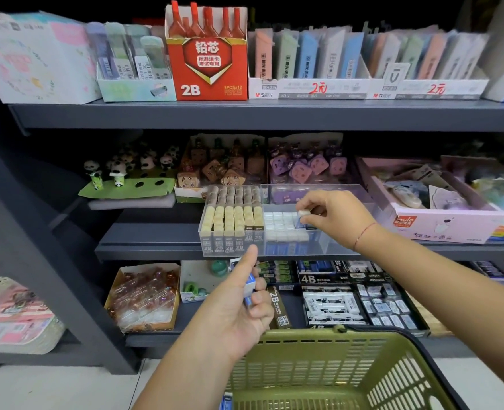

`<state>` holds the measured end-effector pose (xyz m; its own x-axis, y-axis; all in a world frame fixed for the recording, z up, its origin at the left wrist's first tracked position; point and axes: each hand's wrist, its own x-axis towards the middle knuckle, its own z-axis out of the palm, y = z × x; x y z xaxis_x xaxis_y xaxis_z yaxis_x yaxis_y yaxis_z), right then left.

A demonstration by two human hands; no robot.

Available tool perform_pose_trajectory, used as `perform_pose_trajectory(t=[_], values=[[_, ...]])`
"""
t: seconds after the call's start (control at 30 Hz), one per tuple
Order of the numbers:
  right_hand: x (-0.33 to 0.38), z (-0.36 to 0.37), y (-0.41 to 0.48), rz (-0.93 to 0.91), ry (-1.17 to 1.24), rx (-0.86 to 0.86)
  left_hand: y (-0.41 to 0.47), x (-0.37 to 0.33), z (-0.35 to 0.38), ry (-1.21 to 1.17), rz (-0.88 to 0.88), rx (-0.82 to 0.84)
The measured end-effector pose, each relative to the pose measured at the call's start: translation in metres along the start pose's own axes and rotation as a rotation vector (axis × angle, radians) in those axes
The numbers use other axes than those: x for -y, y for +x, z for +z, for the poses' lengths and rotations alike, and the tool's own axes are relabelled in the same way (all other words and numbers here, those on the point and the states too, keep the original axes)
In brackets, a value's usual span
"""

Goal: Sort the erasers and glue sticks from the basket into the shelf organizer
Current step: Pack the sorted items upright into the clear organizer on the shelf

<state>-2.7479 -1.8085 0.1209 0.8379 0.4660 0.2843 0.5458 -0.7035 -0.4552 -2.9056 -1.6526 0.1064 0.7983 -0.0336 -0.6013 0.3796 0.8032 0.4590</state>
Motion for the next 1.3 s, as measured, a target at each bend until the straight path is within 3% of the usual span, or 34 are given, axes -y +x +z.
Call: perform_pose_trajectory(t=[0.2, 0.6, 0.73, 1.0, 1.1, 1.17, 1.3], values=[[-0.005, -0.008, 0.008, 0.063, 0.163, 0.070, 0.001, 0.000, -0.001, 0.011, -0.011, -0.001], [0.004, 0.004, 0.004, 0.027, -0.111, 0.026, -0.001, 0.000, -0.001, 0.006, -0.008, -0.005], [0.001, 0.001, 0.000, 0.026, -0.103, 0.047, -0.001, 0.001, -0.001, 0.007, -0.004, -0.004], [-0.001, 0.005, 0.000, 0.011, -0.072, 0.267, -0.002, 0.003, 0.000, 0.039, 0.003, -0.018], [0.008, 0.005, -0.007, -0.010, -0.070, 0.189, -0.001, 0.005, 0.000, 0.123, 0.039, -0.016], [0.025, 0.008, -0.020, -0.060, 0.096, 0.129, -0.002, 0.006, 0.001, 0.193, 0.054, 0.015], [0.056, 0.016, -0.041, 0.043, 0.668, 0.484, -0.003, 0.007, 0.002, 0.275, 0.050, 0.095]])
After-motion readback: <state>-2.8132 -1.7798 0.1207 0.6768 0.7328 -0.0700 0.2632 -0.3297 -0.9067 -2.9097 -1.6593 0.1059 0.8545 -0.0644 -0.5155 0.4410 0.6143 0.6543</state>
